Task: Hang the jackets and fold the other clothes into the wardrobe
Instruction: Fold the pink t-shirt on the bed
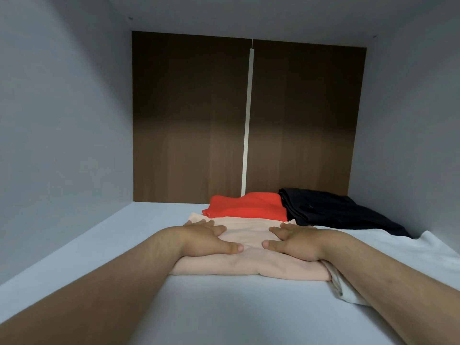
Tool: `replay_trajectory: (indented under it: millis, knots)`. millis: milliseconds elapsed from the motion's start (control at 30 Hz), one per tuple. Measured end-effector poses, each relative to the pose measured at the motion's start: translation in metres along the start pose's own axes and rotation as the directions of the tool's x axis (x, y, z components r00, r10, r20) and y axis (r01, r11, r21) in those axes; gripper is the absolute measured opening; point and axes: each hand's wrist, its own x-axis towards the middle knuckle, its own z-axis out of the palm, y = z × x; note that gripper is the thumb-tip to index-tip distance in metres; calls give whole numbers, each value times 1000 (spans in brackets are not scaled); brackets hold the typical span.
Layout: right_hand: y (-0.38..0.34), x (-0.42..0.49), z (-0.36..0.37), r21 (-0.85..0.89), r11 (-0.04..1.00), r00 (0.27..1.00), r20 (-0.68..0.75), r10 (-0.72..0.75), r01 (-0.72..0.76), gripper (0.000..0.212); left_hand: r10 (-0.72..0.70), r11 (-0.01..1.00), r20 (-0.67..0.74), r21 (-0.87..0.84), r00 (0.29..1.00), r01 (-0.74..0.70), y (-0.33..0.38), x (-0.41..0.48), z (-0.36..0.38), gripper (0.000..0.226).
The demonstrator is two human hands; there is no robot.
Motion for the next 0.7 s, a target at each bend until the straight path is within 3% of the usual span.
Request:
replay_trajectory:
  millis: [200,333,400,500,700]
  knots:
    - [-4,-6,0,93,996,992,-123,-4,16,81,13,999,2,-43,1000,-13,-1,-5,-4,105]
    - [-9,-19,-1,207,975,938,-346,-2,79,42,86,996,-89,7,992,-85,1,-8,-13,78]
    - [-8,-30,-5,129,988,908,-417,-25,87,31,126,992,-144,29,981,-123,3,-11,-17,70]
    - [-2,-55,-12,35,998,873,-487,-21,44,35,202,979,-203,82,958,-188,9,-18,-23,72]
    - [18,-148,-12,-127,982,840,-541,48,-138,30,325,945,-233,107,917,-308,37,-53,-27,65]
